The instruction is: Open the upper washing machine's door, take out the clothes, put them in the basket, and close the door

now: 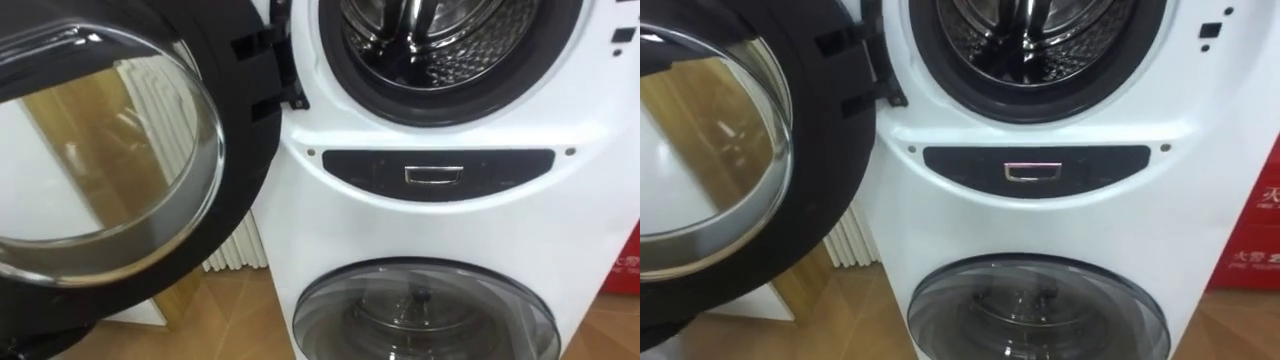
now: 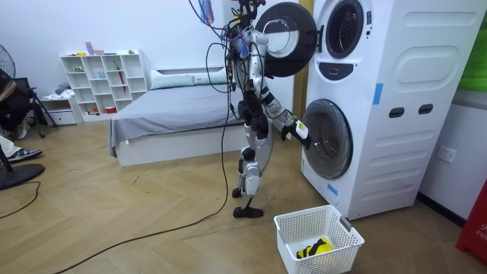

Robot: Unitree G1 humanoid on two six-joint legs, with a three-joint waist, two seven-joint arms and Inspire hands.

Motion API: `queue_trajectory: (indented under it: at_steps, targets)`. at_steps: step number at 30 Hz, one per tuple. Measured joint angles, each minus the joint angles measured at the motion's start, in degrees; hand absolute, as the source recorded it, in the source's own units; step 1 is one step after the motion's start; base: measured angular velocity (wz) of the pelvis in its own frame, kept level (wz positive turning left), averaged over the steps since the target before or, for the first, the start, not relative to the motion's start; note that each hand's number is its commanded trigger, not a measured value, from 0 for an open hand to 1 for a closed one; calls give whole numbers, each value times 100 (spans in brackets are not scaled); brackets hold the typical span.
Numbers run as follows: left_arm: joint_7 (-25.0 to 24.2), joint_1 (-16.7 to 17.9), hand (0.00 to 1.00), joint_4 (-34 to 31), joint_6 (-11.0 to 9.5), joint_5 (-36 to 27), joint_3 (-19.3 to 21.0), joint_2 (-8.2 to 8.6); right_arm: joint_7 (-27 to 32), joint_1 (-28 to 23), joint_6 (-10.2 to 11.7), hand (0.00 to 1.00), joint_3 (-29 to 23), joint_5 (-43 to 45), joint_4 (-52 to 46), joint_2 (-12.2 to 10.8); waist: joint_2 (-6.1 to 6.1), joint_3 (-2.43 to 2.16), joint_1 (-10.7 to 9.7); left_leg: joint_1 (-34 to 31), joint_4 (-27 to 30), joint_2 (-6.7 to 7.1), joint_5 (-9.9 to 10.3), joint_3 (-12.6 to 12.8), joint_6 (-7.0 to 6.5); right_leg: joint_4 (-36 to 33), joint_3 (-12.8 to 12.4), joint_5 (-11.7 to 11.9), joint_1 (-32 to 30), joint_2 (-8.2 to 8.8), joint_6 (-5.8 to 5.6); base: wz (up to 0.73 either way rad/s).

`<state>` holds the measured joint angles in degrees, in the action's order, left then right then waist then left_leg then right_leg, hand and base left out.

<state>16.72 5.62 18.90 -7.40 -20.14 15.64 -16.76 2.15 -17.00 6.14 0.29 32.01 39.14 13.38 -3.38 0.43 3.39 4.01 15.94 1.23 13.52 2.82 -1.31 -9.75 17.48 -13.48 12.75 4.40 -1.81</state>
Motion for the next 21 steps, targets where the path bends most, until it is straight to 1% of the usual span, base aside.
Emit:
queue_trajectory:
  at_steps: [1, 2, 3, 5, 8, 9, 10, 12, 14, 15, 16, 17, 19, 21]
  targets:
    - [3, 1, 0, -94, 38, 179, -2, 0, -40, 1, -3, 0, -1, -16, -35, 0, 37, -21, -5, -57, 43, 5, 2, -24, -2, -5, 17, 5, -4, 2, -7, 16]
    - [4, 0, 0, -195, 121, 286, -10, -3, -57, 10, -4, 0, 12, -22, -88, -1, 45, -21, -26, -106, 71, 18, 3, -53, -3, -2, 19, 14, -13, 2, -16, 22]
    - [2, -3, 0, -211, 127, 306, -28, -7, -68, 18, -4, 0, 14, -22, -113, -1, 46, -21, -41, -130, 89, 27, 3, -75, -4, 0, 12, 17, -15, 4, -19, 25]
    - [6, -6, 0, -235, 147, 347, -124, -26, -88, 41, 3, 0, 20, -41, -126, 0, 25, -5, -86, -141, 128, 43, 6, -127, -13, 9, 6, 29, -13, 10, -31, 21]
    - [6, -6, 0, -270, 252, 429, -245, -151, -148, 100, 3, 0, 63, -58, -108, -11, -32, 20, -129, -224, 198, 37, 11, -146, -25, -2, -17, 29, -55, 14, -31, 10]
    - [6, -7, 0, -322, 305, 460, -260, -212, -182, 177, 5, 0, 66, -55, -46, -19, -35, 30, -171, -312, 254, 37, 9, -160, -28, -1, -13, 29, -108, 11, -31, 7]
    - [7, -7, 0, -370, 360, 461, -285, -238, -210, 246, 5, 0, 65, -52, 69, -18, -43, 35, -202, -387, 294, 38, 4, -180, -38, -7, -7, 30, -154, 11, -32, 10]
    - [6, -8, 0, -420, 372, 501, -329, -240, -257, 258, 1, 0, 68, -51, 139, -19, -55, 44, -211, -454, 318, 38, -7, -194, -57, -11, -8, 43, -193, 10, -39, 8]
    - [3, -9, 0, -478, 385, 742, -391, -244, -370, 255, 0, 0, 83, -58, 147, -32, -48, 51, -222, -486, 285, 34, -11, -207, -65, -12, -7, 50, -213, 11, -47, 7]
    - [3, -9, 0, -504, 398, 743, -415, -245, -389, 261, 0, 0, 83, -66, 154, -40, -40, 50, -224, -492, 281, 35, -18, -209, -77, -15, -5, 52, -219, 13, -49, 9]
    - [1, -9, 0, -580, 457, 743, -469, -245, -450, 273, 0, 0, 81, -71, 163, -47, -21, 43, -226, -532, 287, 41, -32, -218, -98, -29, -6, 53, -251, 19, -51, 10]
    - [-8, -8, 0, -663, 495, 741, -517, -245, -502, 305, 1, 0, 80, -71, 196, -48, -5, 52, -225, -553, 284, 46, -49, -219, -117, -52, -9, 56, -282, 30, -55, 10]
    - [-35, -8, 0, -723, 532, 749, -588, -243, -583, 316, 0, 0, 79, -38, 222, -48, 12, 57, -226, -555, 285, 55, -61, -222, -132, -94, -23, 61, -301, 47, -65, 3]
    - [-116, -8, 0, -726, 533, 883, -617, -244, -644, 339, 0, 0, 83, -19, 222, -53, 21, 58, -226, -564, 285, 61, -70, -216, -147, -98, -34, 76, -313, 58, -80, 0]
